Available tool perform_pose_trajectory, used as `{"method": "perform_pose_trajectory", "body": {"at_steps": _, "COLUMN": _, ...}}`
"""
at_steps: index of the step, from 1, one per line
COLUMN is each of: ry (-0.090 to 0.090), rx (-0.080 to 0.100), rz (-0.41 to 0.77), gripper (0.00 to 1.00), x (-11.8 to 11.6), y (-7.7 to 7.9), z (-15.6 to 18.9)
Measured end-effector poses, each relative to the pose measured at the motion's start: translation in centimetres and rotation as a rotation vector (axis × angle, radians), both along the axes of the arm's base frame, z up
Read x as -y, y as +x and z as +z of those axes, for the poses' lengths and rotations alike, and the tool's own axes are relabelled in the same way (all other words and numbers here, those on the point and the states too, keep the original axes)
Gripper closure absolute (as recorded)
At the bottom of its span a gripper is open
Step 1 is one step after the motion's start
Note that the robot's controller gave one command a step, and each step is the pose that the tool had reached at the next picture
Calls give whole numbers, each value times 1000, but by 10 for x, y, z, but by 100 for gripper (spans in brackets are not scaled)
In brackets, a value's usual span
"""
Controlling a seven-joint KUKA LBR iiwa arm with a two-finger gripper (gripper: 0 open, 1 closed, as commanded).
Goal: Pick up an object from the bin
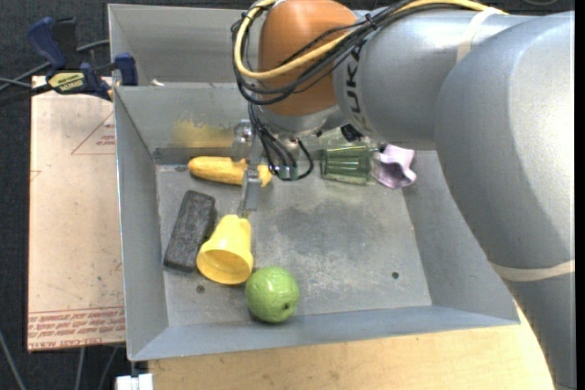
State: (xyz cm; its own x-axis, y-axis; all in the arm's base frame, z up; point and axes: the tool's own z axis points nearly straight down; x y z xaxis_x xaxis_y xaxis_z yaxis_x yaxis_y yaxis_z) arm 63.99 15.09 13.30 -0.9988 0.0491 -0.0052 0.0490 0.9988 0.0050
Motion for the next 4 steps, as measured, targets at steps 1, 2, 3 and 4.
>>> {"method": "perform_pose_trajectory", "body": {"at_steps": 1, "ry": 4, "rx": 9, "rz": -74, "gripper": 0, "x": 12, "y": 13, "z": -52}}
{"method": "perform_pose_trajectory", "body": {"at_steps": 2, "ry": 7, "rx": 19, "rz": -106, "gripper": 100, "x": 13, "y": 17, "z": -72}}
{"method": "perform_pose_trajectory", "body": {"at_steps": 3, "ry": 7, "rx": 20, "rz": -109, "gripper": 100, "x": 13, "y": 16, "z": -72}}
{"method": "perform_pose_trajectory", "body": {"at_steps": 4, "ry": 7, "rx": 20, "rz": -109, "gripper": 100, "x": 13, "y": 16, "z": -70}}
